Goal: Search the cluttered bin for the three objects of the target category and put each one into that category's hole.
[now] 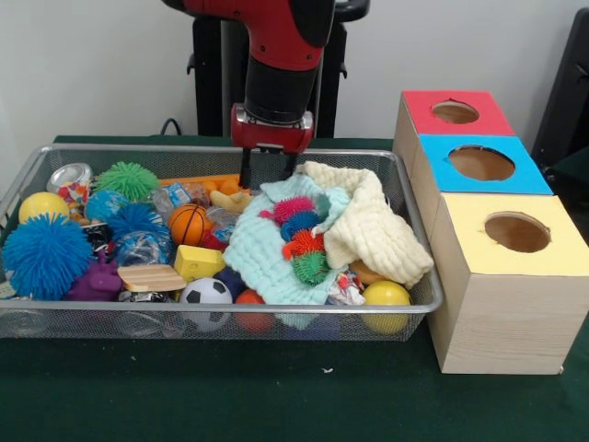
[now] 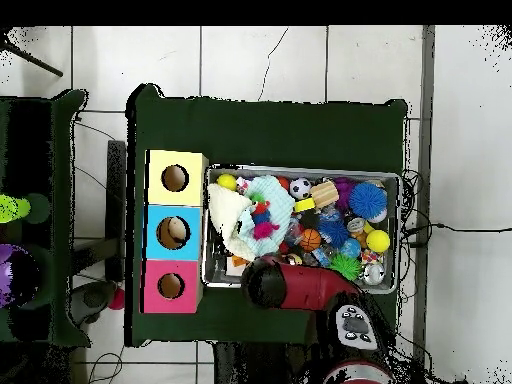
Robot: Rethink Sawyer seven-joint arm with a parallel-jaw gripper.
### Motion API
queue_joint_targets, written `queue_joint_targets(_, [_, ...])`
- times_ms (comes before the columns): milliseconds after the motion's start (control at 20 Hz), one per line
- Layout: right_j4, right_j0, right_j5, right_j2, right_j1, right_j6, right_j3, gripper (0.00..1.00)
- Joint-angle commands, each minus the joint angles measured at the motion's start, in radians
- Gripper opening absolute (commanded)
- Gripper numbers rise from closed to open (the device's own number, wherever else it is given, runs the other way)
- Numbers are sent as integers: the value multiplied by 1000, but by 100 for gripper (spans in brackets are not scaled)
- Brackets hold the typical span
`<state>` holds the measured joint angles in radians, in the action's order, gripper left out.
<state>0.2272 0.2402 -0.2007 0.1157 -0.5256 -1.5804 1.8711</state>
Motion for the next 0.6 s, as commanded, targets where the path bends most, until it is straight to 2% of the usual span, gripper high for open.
queue_joint_targets(50, [97, -40, 5, 32, 38, -48, -122, 100])
queue_joint_targets(300, [124, -19, -11, 16, 35, -39, -139, 100])
queue_joint_targets(600, [152, 4, 26, 9, 54, -57, -146, 100])
